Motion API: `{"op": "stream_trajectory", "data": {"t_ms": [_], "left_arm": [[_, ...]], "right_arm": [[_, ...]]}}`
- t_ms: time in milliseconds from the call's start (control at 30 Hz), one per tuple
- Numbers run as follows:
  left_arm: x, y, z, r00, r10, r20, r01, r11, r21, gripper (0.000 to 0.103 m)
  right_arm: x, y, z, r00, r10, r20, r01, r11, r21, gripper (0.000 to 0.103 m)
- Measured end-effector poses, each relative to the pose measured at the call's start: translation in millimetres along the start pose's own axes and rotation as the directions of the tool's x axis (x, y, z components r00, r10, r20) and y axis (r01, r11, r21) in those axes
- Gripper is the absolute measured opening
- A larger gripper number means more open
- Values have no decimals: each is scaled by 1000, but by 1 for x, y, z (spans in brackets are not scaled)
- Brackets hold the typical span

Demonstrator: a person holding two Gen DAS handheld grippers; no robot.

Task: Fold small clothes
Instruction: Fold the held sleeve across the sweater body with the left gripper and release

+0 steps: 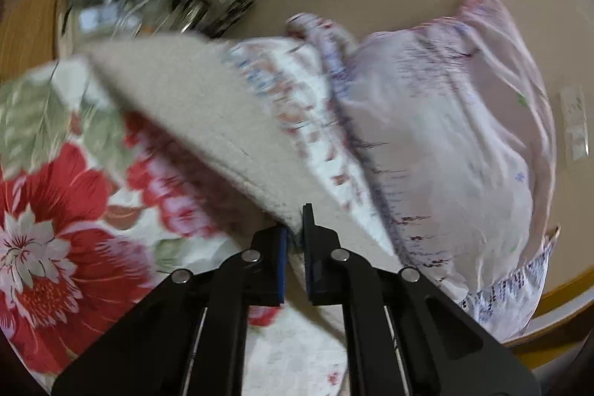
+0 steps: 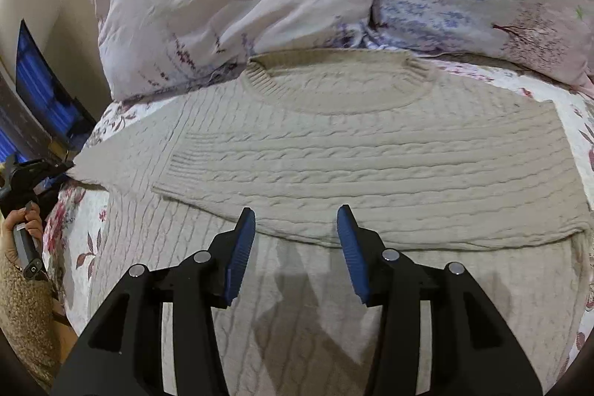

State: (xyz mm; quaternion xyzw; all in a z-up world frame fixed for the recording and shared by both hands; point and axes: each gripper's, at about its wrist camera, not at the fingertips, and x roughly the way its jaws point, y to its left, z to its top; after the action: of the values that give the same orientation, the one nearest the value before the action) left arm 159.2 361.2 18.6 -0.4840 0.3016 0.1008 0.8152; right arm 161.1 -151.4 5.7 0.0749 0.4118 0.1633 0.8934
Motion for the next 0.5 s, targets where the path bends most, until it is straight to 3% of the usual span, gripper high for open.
{"op": "stream_trajectory", "data": {"t_ms": [133,300,400,467,500], "left_arm": [[-7,-46,-11,997,-71,19,69,992,103,6],[-5,-126,-60,978,-199,-55,206,932,298,6],[6,-172,-109,956,-253,-146,292,863,414,6],[19,-201,-151,938,-266,-221,342,800,493,6],[24,-208,-166,932,-264,-249,357,782,510,6]], "right_arm": [[-10,-15,0,999,-13,36,12,1000,29,49],[-22,-39,-2,997,-33,67,28,997,72,50],[-29,-55,-4,995,-49,84,40,993,108,50],[-32,-66,-7,994,-58,91,46,990,131,50],[-34,-71,-9,994,-64,94,50,989,142,50]]}}
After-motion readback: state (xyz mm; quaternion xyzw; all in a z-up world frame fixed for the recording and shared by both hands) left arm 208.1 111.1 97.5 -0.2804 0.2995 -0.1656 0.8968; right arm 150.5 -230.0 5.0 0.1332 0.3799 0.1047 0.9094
